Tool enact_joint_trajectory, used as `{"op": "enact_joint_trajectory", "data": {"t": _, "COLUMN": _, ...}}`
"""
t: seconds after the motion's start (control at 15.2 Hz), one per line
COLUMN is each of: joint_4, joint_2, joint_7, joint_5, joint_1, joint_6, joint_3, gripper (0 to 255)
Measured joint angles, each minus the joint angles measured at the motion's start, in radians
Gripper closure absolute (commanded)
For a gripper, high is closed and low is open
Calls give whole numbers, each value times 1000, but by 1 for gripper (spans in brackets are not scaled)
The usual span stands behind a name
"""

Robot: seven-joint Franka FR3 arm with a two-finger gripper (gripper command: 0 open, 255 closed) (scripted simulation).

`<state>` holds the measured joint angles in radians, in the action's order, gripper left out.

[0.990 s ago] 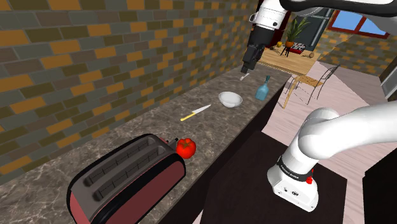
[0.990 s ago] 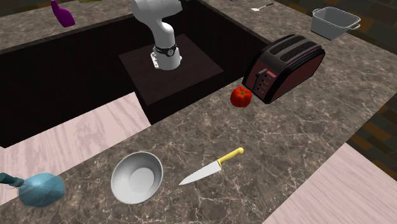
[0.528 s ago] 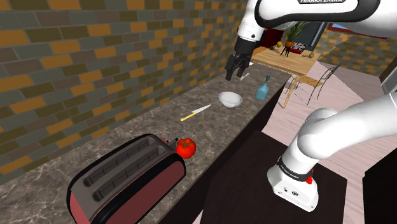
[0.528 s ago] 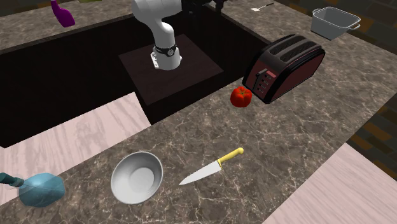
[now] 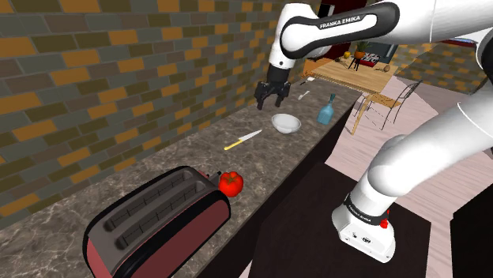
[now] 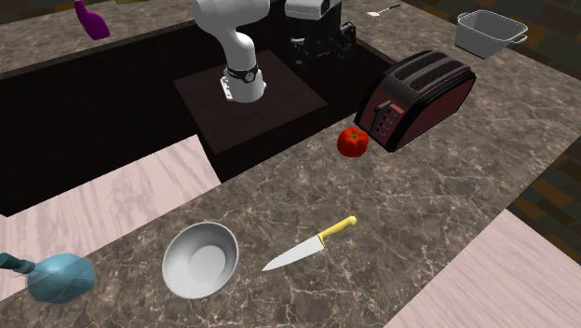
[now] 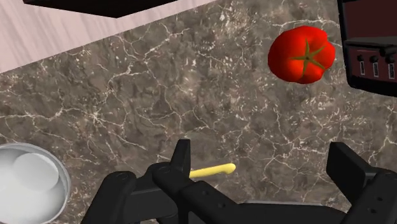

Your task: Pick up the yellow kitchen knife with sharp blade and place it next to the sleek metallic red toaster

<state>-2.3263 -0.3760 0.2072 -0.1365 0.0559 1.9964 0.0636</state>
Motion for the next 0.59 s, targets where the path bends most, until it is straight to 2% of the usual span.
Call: {"op": "enact_joint_trajectory", "data": {"t": 0.59, "joint_4": 126, "joint_2": 331, "joint_7": 242, "joint_5": 36, "joint_1": 40, "joint_6": 184, "joint_3": 28, "gripper": 0}}
